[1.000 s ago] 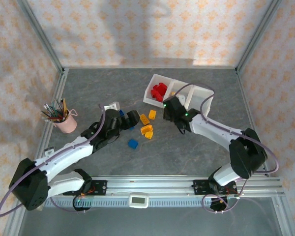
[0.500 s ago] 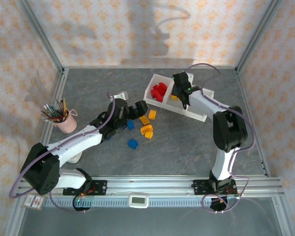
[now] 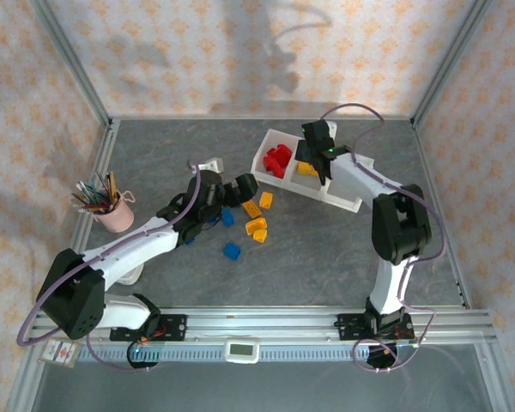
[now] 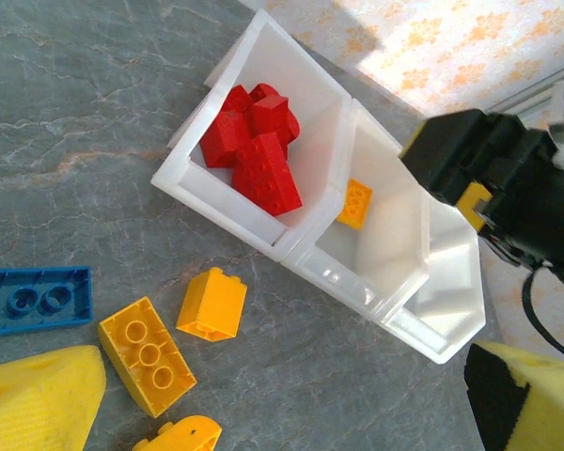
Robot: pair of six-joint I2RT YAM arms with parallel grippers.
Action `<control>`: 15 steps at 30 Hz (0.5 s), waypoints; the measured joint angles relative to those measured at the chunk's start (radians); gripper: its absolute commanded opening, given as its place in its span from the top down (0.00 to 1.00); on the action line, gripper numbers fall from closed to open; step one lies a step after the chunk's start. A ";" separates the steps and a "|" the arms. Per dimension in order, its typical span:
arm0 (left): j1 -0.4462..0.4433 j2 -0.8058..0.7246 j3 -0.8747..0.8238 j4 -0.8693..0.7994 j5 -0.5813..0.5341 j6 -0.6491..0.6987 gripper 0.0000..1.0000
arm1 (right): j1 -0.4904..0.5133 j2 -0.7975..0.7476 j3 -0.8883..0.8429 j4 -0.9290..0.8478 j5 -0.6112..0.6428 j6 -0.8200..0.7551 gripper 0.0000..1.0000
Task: Sort the legos into containers by color
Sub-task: Pick up the lego from the center of the table.
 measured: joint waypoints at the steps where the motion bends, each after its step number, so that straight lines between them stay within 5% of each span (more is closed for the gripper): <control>1: 0.000 -0.010 -0.001 0.000 0.000 0.000 0.01 | 0.006 -0.038 -0.033 0.002 -0.005 0.003 0.17; 15: 0.010 -0.252 -0.184 -0.035 -0.019 -0.009 0.01 | 0.277 -0.267 -0.393 0.025 -0.080 0.086 0.16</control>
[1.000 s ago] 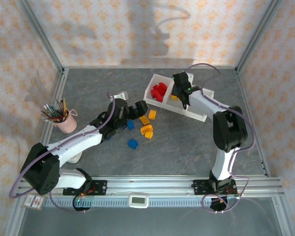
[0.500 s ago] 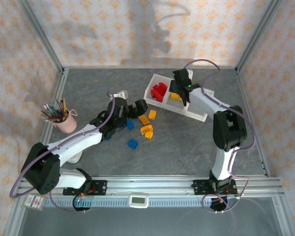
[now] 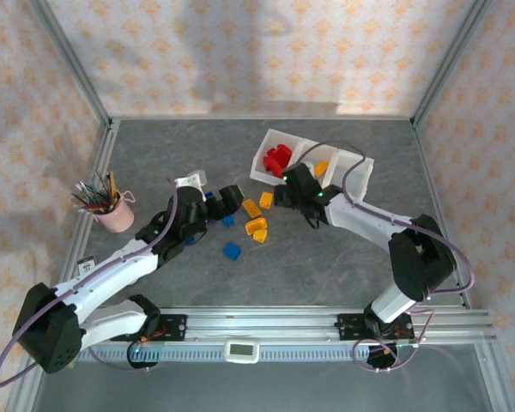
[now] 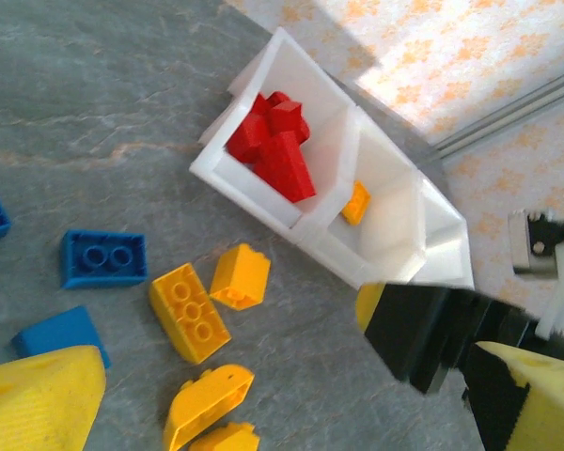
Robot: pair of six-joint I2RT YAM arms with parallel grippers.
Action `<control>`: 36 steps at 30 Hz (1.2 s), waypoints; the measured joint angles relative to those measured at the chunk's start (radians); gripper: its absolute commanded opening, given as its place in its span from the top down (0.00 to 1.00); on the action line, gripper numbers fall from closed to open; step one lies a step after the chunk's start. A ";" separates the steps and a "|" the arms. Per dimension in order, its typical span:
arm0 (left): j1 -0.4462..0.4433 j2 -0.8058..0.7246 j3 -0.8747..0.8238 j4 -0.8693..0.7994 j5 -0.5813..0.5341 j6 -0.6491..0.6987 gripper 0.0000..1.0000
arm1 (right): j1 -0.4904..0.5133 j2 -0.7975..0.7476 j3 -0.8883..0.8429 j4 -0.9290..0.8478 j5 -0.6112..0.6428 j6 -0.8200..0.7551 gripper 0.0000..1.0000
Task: Sort the legos into containers by color
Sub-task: Pick up the lego from the center of the table.
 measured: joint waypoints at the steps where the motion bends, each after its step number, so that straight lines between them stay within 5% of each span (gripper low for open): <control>1: 0.000 -0.019 -0.017 -0.007 -0.005 -0.003 0.01 | 0.026 -0.003 -0.019 0.003 0.000 0.014 0.16; 11: 0.001 -0.135 -0.119 -0.037 -0.046 -0.061 0.01 | 0.216 0.009 -0.119 0.058 -0.016 0.136 0.15; 24: 0.001 -0.164 -0.128 -0.059 -0.070 -0.074 0.01 | 0.303 0.186 -0.046 0.098 -0.027 0.185 0.17; 36: 0.010 -0.175 -0.129 -0.073 -0.071 -0.074 0.01 | 0.302 0.211 -0.032 0.094 0.038 0.204 0.39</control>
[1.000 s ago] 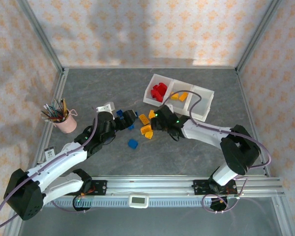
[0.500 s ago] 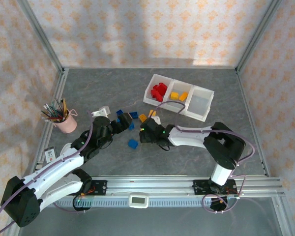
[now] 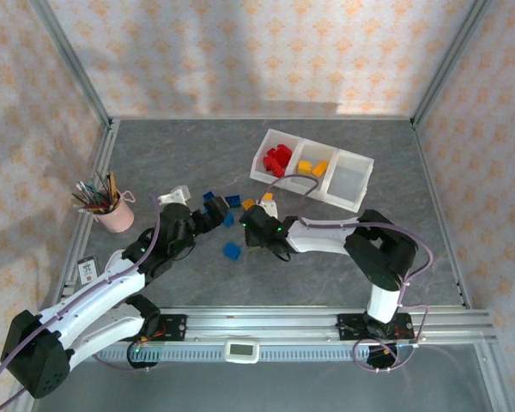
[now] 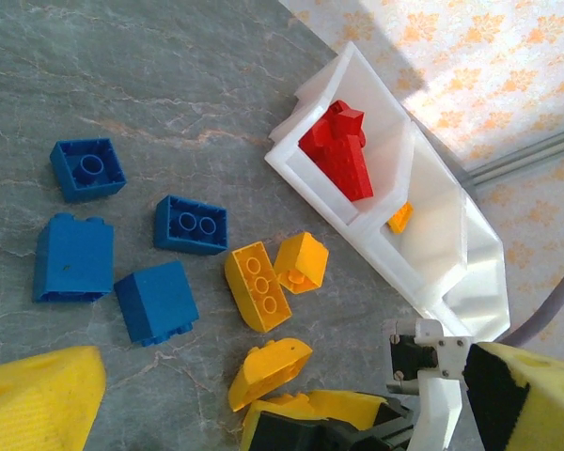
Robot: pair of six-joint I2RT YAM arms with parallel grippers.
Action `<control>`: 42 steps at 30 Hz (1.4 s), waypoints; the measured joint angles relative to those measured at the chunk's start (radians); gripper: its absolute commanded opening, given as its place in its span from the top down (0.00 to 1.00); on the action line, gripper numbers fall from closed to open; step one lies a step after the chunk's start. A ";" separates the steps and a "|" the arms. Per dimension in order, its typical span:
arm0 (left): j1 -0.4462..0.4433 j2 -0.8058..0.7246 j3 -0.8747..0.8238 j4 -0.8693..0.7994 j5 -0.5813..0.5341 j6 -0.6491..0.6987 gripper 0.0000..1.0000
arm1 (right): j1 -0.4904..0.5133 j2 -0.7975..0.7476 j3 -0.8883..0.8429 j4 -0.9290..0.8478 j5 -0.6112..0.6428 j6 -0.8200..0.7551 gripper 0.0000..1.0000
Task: Sort the legos into containers by color
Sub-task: Pick up the lego from the center of the table, then place the lego in the container.
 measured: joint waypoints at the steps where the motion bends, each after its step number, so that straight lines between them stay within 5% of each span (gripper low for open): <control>1: 0.000 0.000 0.000 0.000 0.000 0.000 0.01 | 0.000 0.000 -0.005 0.000 0.001 0.001 0.41; 12: 0.000 0.000 0.000 0.000 0.001 0.000 0.01 | -0.005 -0.047 -0.045 -0.004 0.002 0.002 0.60; 25: 0.003 0.056 0.039 -0.002 0.029 0.027 0.01 | -0.045 -0.181 -0.080 -0.028 0.002 -0.010 0.65; 34: 0.005 0.224 0.170 0.016 0.108 0.066 0.01 | -0.301 -0.266 0.003 -0.071 0.026 -0.093 0.65; 42: 0.005 0.388 0.266 0.073 0.170 0.085 0.01 | -0.489 -0.084 0.244 -0.050 0.055 -0.190 0.59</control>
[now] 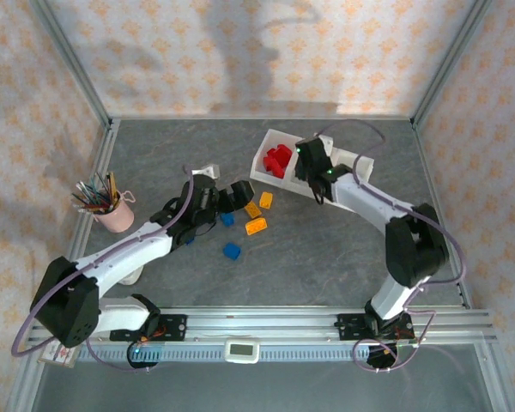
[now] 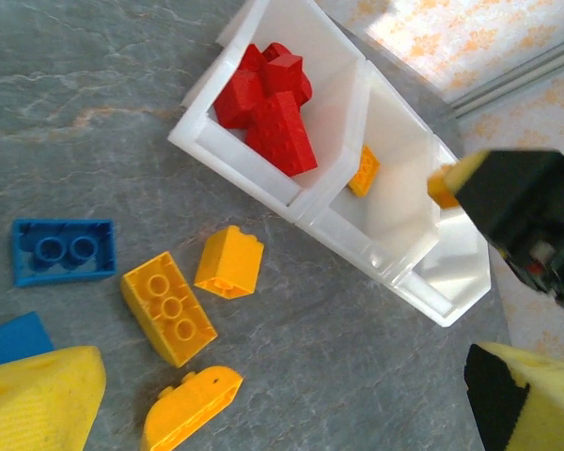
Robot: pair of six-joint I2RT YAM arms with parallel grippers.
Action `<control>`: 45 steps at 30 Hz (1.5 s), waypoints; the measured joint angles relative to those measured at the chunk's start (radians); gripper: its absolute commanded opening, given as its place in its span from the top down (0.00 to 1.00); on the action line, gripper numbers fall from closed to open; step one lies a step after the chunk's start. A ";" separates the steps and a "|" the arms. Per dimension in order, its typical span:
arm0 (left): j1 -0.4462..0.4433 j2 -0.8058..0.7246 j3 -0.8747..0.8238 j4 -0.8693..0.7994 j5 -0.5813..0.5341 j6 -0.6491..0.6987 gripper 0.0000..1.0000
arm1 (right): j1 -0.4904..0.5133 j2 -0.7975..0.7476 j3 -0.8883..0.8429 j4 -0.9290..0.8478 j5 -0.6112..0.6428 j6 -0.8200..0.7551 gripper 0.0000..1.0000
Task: Sort the legos into containers by color
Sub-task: Place the lego in the container, then pick up the lego from the center of the table.
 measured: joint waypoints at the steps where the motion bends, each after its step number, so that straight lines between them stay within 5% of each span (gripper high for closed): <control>1: 0.000 0.010 0.006 0.007 0.005 0.002 0.01 | -0.011 0.026 0.021 0.002 0.000 -0.006 0.58; 8: 0.000 0.051 0.042 0.029 0.019 0.008 0.01 | -0.063 0.199 0.165 -0.017 -0.001 -0.060 0.40; 17: 0.000 0.043 0.050 0.032 0.018 0.021 0.01 | -0.040 0.105 0.084 -0.019 -0.055 -0.072 0.35; 31: 0.000 -0.195 -0.094 -0.013 -0.053 0.015 0.01 | 0.191 -0.127 -0.184 -0.004 -0.126 -0.045 0.27; 45: 0.008 -0.337 -0.205 -0.064 -0.142 -0.033 0.01 | 0.414 -0.017 -0.241 0.076 -0.136 -0.027 0.15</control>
